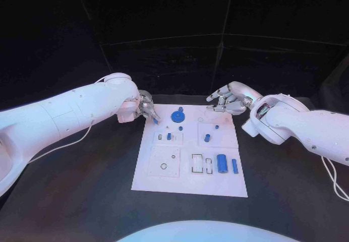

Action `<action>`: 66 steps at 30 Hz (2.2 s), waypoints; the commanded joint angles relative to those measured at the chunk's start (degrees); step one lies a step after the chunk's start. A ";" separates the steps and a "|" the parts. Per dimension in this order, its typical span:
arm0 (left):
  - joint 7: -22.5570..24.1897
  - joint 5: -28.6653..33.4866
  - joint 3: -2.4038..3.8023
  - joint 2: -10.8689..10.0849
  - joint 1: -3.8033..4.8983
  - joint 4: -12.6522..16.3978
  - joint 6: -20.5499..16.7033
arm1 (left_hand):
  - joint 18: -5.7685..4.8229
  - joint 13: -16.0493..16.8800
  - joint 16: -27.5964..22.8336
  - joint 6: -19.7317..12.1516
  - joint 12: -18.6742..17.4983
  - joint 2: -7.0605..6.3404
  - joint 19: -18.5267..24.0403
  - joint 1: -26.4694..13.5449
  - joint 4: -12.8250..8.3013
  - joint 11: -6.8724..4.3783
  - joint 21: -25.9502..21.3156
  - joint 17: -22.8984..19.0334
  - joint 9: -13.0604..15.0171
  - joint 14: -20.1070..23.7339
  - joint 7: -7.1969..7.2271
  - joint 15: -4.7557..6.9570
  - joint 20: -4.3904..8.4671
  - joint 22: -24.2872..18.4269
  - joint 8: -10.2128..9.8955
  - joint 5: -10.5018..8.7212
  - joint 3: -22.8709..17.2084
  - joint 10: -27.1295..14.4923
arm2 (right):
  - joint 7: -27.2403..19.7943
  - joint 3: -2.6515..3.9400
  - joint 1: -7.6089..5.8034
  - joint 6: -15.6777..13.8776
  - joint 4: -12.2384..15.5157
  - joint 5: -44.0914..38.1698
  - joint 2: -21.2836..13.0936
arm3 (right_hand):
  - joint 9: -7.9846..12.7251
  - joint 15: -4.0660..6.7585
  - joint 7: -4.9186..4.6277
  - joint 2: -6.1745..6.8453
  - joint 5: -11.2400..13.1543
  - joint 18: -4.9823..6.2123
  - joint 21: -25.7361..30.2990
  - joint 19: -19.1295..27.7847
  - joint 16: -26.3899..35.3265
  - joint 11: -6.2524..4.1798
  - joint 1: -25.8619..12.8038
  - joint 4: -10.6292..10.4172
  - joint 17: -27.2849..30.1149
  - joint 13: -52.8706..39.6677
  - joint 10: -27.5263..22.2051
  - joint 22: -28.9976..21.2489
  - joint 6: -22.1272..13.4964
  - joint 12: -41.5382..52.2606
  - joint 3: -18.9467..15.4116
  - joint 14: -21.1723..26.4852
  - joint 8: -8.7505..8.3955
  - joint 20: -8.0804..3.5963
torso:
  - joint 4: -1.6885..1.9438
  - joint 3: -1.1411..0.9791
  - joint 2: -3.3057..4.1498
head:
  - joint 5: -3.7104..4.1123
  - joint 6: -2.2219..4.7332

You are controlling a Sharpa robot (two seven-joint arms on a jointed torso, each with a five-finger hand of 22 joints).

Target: Assemble the parts on the task board

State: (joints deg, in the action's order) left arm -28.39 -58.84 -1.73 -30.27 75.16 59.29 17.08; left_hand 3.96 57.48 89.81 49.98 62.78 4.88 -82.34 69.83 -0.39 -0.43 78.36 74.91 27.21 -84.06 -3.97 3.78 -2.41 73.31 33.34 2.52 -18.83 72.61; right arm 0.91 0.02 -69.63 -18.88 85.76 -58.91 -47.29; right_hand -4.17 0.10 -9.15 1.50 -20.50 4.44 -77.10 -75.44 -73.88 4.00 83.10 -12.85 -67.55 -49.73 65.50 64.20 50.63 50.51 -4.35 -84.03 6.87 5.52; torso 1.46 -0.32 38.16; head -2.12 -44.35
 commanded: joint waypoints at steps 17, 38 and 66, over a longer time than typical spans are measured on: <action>4.10 1.33 -3.29 -11.46 -1.53 19.59 -19.17 | -0.37 0.13 0.19 0.35 0.16 -3.49 -0.75 -5.21 -7.09 -0.25 0.69 15.09 0.79 -5.94 0.35 0.25 0.21 0.78 2.56 0.32 -15.77 1.61 | -0.30 0.02 -0.11 0.62 -0.50 0.09 -0.06 | 0.04 0.47 0.01 -0.21 0.26 0.96 0.33 0.40 0.22 -0.08 0.21 0.43 0.05 0.12 -0.35 -0.17 -0.47 -0.30 -0.06 -1.08 0.22 0.17 | 0.69 0.12 -0.24 | -0.11 -0.34; 3.55 -4.78 -5.29 -11.20 -2.74 21.05 -15.92 | -0.35 -0.02 0.19 0.30 0.03 -3.67 -0.71 -5.34 -7.14 -0.26 0.61 15.09 0.82 -5.94 0.36 0.26 0.22 0.68 2.67 0.32 -16.19 1.58 | -0.43 0.01 -0.09 0.90 -1.00 0.09 0.54 | 0.04 0.47 0.01 -0.21 0.26 0.96 0.33 0.40 0.22 -0.08 0.21 0.43 0.05 0.12 -0.35 -0.17 -0.47 -0.30 -0.06 -1.08 0.22 0.17 | 0.58 0.02 -0.22 | -0.21 -0.73; 1.76 -4.87 -5.35 -10.35 -2.89 20.63 -13.89 | -0.34 -0.05 0.19 0.27 0.00 -3.76 -0.70 -5.48 -7.13 -0.25 0.59 15.09 0.84 -5.94 0.34 0.27 0.22 0.66 2.74 0.32 -16.49 1.59 | -0.46 0.00 -0.09 1.02 -1.15 0.09 0.77 | 0.04 0.47 0.01 -0.21 0.26 0.96 0.33 0.40 0.22 -0.08 0.21 0.43 0.05 0.12 -0.35 -0.17 -0.47 -0.30 -0.06 -1.08 0.22 0.17 | 0.60 0.02 -0.24 | -0.15 -0.97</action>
State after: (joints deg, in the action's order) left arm -25.90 -63.30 -7.10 -40.63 72.23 79.89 1.44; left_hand 3.96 57.47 89.81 50.08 62.78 0.79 -82.68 64.29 -2.56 -0.80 78.66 74.91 28.00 -84.06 -3.92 3.78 -2.08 74.02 35.99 2.65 -29.91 73.80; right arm 0.91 -0.01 -69.63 -18.16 84.57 -58.91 -46.57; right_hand -4.17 0.10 -9.15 1.50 -20.50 4.44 -77.10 -75.45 -73.87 4.00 83.10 -12.85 -67.56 -49.68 65.50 64.10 50.63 50.51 -4.36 -84.03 6.87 5.52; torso 2.08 -0.31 37.94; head -2.22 -45.30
